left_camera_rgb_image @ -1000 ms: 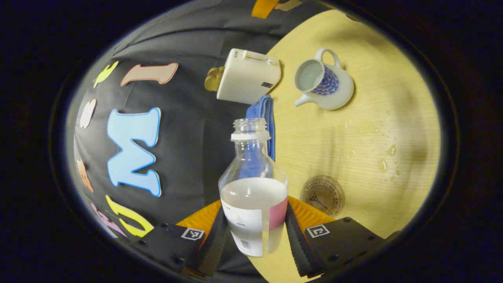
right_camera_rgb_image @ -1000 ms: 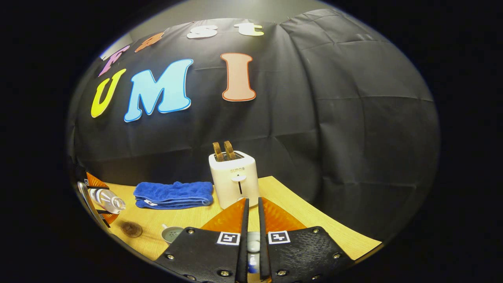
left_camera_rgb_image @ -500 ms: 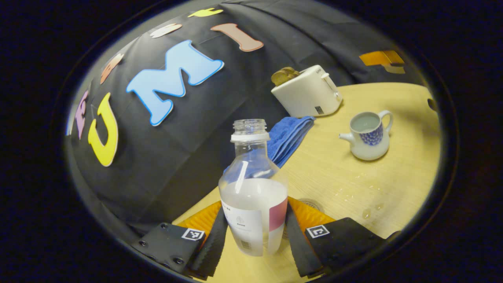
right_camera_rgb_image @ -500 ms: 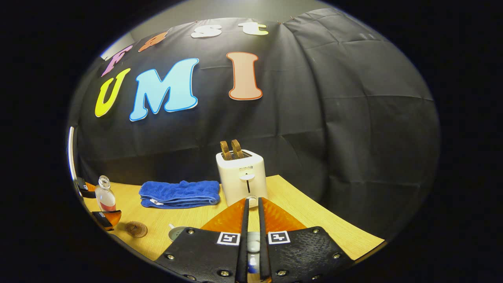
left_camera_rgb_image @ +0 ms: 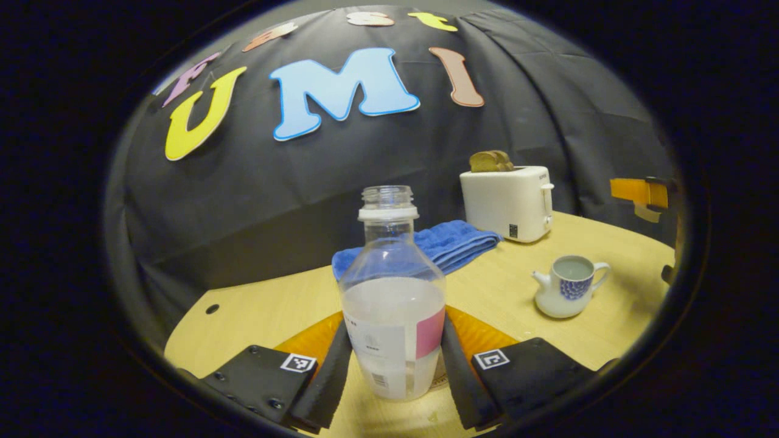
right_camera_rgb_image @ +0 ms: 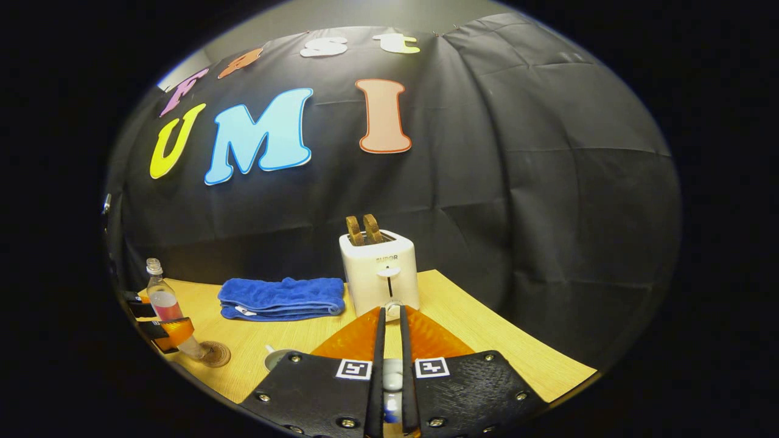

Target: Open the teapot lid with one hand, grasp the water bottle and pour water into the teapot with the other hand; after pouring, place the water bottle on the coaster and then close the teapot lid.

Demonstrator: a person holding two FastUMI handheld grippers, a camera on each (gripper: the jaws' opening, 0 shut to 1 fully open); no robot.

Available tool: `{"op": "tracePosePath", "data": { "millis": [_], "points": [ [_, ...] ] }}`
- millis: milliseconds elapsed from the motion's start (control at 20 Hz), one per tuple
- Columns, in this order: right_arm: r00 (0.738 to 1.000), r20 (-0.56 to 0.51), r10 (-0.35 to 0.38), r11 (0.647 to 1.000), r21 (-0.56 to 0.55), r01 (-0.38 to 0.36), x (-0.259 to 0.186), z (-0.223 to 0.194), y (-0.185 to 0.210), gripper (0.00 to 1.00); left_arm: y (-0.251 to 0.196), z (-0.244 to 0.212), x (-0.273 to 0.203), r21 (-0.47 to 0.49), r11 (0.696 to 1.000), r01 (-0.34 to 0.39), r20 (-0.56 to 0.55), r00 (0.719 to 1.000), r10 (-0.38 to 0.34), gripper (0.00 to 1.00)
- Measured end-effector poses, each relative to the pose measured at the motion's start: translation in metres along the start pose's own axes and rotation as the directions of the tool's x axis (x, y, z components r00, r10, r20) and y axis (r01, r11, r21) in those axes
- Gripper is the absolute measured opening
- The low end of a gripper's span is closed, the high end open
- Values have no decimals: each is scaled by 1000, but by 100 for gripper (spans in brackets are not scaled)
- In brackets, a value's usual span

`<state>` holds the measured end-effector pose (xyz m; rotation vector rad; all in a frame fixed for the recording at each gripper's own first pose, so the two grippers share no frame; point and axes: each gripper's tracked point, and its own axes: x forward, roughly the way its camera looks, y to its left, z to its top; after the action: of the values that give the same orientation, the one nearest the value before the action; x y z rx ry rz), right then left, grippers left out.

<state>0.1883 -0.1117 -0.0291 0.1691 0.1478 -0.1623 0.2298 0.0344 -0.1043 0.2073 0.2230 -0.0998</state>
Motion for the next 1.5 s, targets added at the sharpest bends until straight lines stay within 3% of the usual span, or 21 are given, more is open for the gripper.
{"op": "tracePosePath", "data": {
  "millis": [200,250,300,350,500,550,600,650,1050,1150,1500],
  "points": [
    [1000,-4,6,1000,-3,-6,1,-1,2,12,-6,5,7,-62,998,4,47,999,-1,85],
    [1000,-7,7,1000,-3,-7,1,-2,2,12,-7,6,10,-67,998,7,53,999,-4,79],
    [1000,-9,9,1000,-2,-9,2,-3,3,12,-7,6,12,-69,998,7,56,998,-3,85],
    [1000,-12,11,1000,0,-11,2,-5,4,12,-8,7,14,-67,998,6,61,998,-2,79],
    [1000,-16,21,1000,2,-21,3,-5,7,12,-12,8,19,-75,997,11,72,997,-6,79],
    [1000,-17,25,1000,4,-25,3,-6,8,12,-11,9,20,-85,996,12,83,997,-5,85],
    [999,-18,27,1000,4,-27,3,-6,9,12,-12,9,20,-93,996,15,88,996,-7,79],
    [999,-20,27,1000,3,-27,4,-7,9,12,-11,9,22,-100,995,16,91,996,-7,85],
    [999,-27,33,999,-6,-33,5,-10,12,12,-15,3,22,-106,994,28,74,997,-20,89],
    [999,-27,36,999,-6,-36,5,-10,13,12,-15,2,22,-109,994,26,70,997,-18,99],
    [997,-31,65,998,-16,-66,8,-15,23,12,-7,8,16,-111,994,14,84,996,-5,100]
  ]
}}
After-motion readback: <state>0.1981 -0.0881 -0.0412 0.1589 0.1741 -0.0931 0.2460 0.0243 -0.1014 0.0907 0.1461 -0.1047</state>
